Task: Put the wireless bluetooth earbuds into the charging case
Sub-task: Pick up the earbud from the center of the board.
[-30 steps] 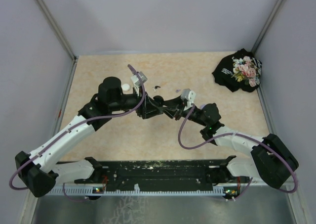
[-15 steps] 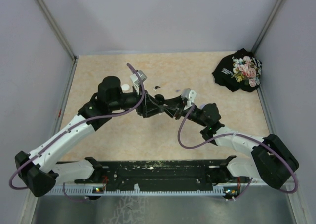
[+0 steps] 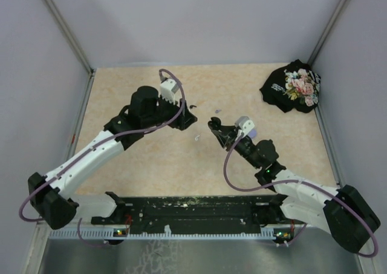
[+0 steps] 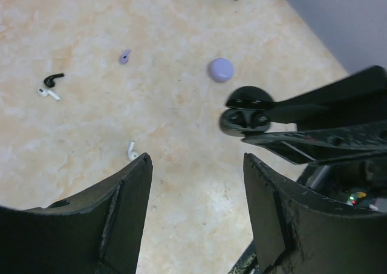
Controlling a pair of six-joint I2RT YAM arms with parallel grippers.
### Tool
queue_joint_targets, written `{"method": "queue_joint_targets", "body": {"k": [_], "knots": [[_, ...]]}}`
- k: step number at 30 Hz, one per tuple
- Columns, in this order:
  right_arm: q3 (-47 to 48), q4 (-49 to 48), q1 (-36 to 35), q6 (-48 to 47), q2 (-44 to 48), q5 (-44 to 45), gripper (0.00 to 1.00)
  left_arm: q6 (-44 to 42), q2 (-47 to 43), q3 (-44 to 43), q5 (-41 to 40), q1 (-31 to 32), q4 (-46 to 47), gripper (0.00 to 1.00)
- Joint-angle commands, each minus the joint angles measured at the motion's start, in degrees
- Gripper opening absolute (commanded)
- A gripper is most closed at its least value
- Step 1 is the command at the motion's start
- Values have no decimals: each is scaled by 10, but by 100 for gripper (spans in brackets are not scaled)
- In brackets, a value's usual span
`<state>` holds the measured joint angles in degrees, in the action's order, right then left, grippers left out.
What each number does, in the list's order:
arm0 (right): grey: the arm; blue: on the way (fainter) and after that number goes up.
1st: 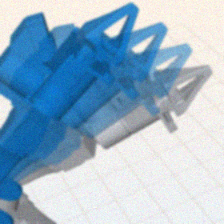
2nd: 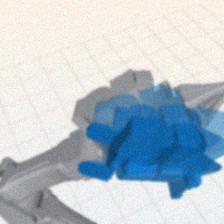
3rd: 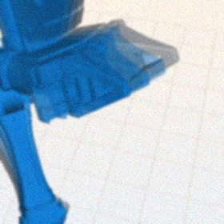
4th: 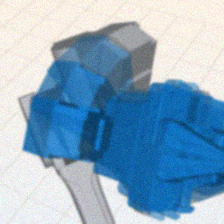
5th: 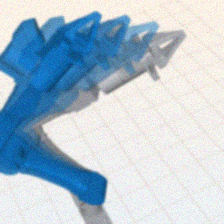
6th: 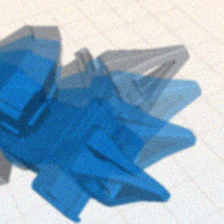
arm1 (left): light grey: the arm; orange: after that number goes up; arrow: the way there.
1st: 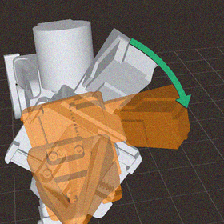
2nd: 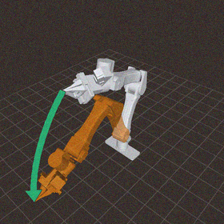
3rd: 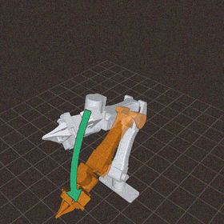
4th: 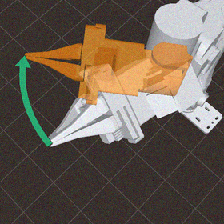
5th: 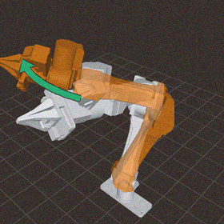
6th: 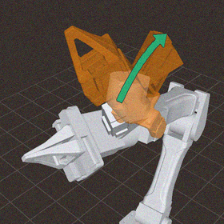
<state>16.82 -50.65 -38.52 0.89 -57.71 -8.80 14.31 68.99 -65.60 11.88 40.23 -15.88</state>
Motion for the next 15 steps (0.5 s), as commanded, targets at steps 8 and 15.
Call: {"method": "queue_joint_targets", "body": {"k": [8,15], "knots": [[-47,21,-5,-41,54,104,0,-29,220,-100,-52,-74,30,66],[-50,7,-5,-48,36,103,0,-52,378,-227,-49,-114,29,66]]}}
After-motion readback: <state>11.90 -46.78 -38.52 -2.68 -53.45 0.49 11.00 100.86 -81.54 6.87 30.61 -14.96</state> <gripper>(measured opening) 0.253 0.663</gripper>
